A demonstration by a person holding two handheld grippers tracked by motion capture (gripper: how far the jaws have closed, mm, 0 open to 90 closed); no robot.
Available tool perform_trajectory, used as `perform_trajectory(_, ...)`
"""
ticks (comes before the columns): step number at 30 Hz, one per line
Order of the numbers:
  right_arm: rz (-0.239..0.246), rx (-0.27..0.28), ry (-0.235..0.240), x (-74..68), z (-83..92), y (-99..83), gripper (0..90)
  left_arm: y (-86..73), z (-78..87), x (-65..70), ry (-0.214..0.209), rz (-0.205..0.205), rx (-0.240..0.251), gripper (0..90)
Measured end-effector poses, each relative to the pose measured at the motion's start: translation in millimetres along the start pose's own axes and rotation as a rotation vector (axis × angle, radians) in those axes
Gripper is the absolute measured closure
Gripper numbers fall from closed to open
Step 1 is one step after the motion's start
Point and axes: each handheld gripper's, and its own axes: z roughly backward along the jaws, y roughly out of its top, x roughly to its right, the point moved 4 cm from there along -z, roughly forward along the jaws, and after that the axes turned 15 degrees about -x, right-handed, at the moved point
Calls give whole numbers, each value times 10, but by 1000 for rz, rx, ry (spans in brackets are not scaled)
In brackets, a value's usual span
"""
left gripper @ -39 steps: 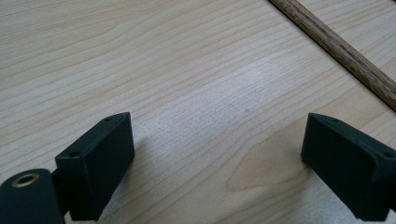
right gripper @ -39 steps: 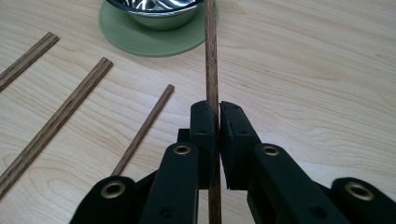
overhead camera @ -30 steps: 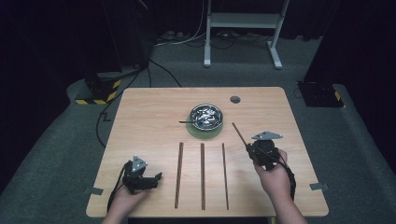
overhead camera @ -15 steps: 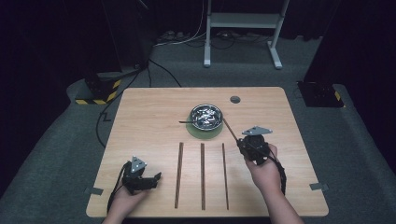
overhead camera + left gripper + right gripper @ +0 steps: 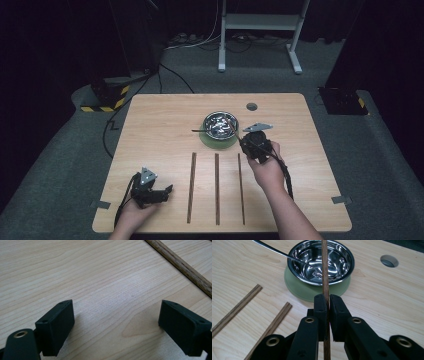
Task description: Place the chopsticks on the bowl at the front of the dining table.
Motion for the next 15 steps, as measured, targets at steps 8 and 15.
perform_trajectory(8, 5, -30, -1, -27, -229, 253, 841, 10, -8, 7, -2, -5, -1, 131)
perform_trajectory(15, -8, -24, 5, -76, -333, 486, 842, 13, -11, 8, -3, -2, 6, 131)
